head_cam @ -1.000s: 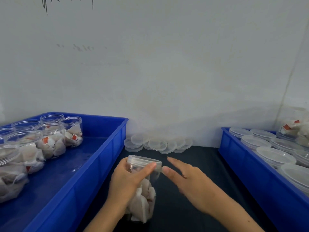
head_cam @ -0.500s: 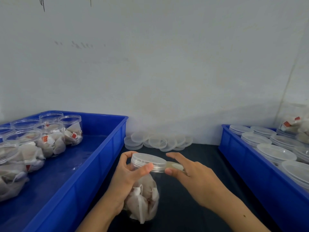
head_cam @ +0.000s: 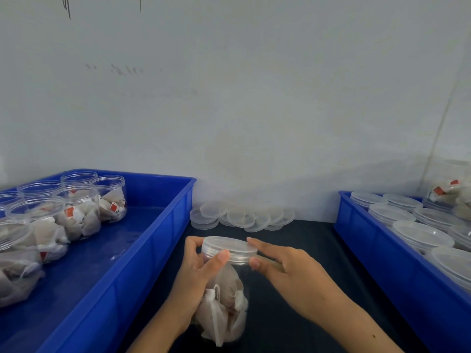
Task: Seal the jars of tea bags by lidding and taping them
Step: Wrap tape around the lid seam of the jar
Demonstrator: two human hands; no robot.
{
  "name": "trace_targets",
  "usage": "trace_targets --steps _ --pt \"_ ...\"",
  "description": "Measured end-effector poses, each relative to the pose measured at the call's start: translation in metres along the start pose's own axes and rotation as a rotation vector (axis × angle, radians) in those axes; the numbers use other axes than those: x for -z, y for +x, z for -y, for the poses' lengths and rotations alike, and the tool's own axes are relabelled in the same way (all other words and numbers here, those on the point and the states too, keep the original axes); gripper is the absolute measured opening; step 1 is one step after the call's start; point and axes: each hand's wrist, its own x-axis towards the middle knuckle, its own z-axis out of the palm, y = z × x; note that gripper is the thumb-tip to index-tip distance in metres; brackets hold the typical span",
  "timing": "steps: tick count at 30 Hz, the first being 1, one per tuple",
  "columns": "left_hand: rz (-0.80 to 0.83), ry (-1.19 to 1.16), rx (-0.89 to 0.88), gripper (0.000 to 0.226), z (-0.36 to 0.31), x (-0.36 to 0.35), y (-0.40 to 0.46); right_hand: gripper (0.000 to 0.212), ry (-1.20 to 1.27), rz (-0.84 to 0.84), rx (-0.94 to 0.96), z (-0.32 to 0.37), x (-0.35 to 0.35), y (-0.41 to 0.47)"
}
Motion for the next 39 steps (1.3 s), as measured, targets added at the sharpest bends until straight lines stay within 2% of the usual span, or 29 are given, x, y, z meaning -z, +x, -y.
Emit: trace_targets --steps 5,9,14,16,19,22,25,27,32,34,36,39 --pt "-0.130 0.115 -0.184 0.060 0.004 -0.010 -0.008 0.044 0.042 -0.032 -0.013 0.002 -0.002 0.001" --pt "-0.169 0.183 -0.240 0.058 0.007 -0.010 -0.010 0.044 -0.016 -0.045 0.019 0.006 -0.001 -0.001" --pt "-0.293 0.391 -0.334 0.047 0.003 -0.019 -0.014 0.046 -0.117 -0.079 -0.016 0.009 0.001 -0.003" --pt "-0.242 0.381 -0.286 0.052 0.000 -0.023 -0.015 0.046 -0.161 -0.101 -0.022 0.010 0.002 -0.004" --pt "-0.143 0.343 -0.199 0.077 -0.005 -0.023 -0.015 0.047 -0.194 -0.106 -0.012 0.014 0.004 -0.006" --pt "-0.158 0.265 -0.152 0.096 -0.003 -0.020 -0.012 0.050 -0.228 -0.105 0.021 0.018 0.004 -0.007" --pt "-0.155 0.262 -0.118 0.106 -0.002 -0.018 -0.011 0.050 -0.246 -0.098 0.051 0.020 0.003 -0.009" --pt "-0.155 0.260 -0.105 0.102 -0.002 -0.018 -0.010 0.050 -0.258 -0.073 0.060 0.020 0.004 -0.009" --pt "-0.173 0.216 -0.099 0.070 -0.003 -0.017 -0.008 0.046 -0.224 0.009 0.079 0.019 0.010 -0.009" --pt "-0.184 0.191 -0.105 0.065 -0.003 -0.014 -0.007 0.048 -0.093 0.083 0.027 0.018 0.012 -0.008" --pt "-0.199 0.160 -0.108 0.063 -0.004 -0.013 -0.007 0.059 0.037 0.186 -0.078 0.018 0.013 -0.010" --pt "-0.190 0.147 -0.120 0.064 -0.004 -0.014 -0.007 0.067 0.103 0.302 -0.162 0.016 0.012 -0.010"
